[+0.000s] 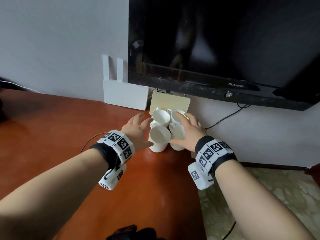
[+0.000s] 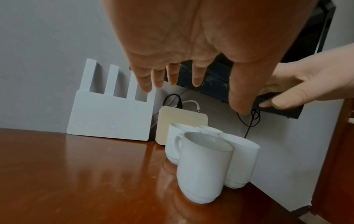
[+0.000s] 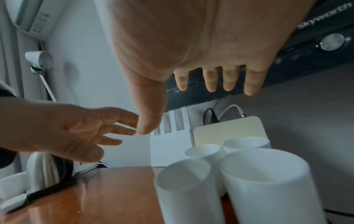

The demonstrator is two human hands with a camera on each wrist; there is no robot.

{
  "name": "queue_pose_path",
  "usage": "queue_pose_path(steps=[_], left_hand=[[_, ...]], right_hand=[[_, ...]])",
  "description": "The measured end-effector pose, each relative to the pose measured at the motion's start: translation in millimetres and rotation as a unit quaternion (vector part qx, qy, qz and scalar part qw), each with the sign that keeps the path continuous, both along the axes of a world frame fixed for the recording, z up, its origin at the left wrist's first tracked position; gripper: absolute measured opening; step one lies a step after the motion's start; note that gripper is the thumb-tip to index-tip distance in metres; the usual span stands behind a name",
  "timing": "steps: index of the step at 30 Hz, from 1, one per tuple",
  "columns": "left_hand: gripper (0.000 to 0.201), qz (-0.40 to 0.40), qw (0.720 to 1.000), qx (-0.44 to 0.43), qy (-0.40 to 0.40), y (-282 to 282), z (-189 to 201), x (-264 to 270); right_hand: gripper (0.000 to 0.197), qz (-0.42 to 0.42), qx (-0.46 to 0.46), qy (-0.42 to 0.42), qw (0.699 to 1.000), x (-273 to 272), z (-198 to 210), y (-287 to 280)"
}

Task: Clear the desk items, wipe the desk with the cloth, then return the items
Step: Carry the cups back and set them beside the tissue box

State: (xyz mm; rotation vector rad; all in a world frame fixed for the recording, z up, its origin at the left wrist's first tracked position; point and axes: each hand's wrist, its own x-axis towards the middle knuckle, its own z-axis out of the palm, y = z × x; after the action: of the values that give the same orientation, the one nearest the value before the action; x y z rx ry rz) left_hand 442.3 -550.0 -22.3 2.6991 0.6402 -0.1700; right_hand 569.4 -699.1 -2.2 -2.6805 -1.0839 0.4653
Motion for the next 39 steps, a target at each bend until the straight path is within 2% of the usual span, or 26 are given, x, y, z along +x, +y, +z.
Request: queue_pose_path(steps=[8, 14, 21, 29, 33, 39], left_hand=[[0.081, -0.062, 0.998, 0.015, -0.022, 51.7, 22.1, -90.6], [0.082, -0.061, 0.997, 0.015, -0.034, 97.8, 22.2, -170.8], [0.081, 0.025, 0.997, 0.016, -0.068, 137.9, 29.5, -255.0], [0.083, 0.149, 0.984, 0.023, -0.090, 157.9, 32.1, -349.1], [0.084, 0.192, 0.977, 0.024, -0.091, 174.9, 33.4, -396.4], [0.080, 0.235, 0.968, 0.048, -0.074, 230.4, 33.9, -456.4]], right_hand=[[0.085, 0.000, 0.023, -0.014, 1.000, -95.2, 21.2, 36.8], [0.081, 0.007, 0.042, 0.006, 0.999, -168.4, 15.8, 86.0], [0.074, 0.104, 0.026, 0.006, 0.994, -239.6, 23.7, 151.7], [0.070, 0.245, 0.053, 0.002, 0.968, -304.8, 27.5, 207.9], [0.071, 0.287, 0.055, 0.011, 0.956, -343.4, 24.3, 233.6], [0.072, 0.328, 0.048, 0.009, 0.943, -387.0, 24.6, 294.8]])
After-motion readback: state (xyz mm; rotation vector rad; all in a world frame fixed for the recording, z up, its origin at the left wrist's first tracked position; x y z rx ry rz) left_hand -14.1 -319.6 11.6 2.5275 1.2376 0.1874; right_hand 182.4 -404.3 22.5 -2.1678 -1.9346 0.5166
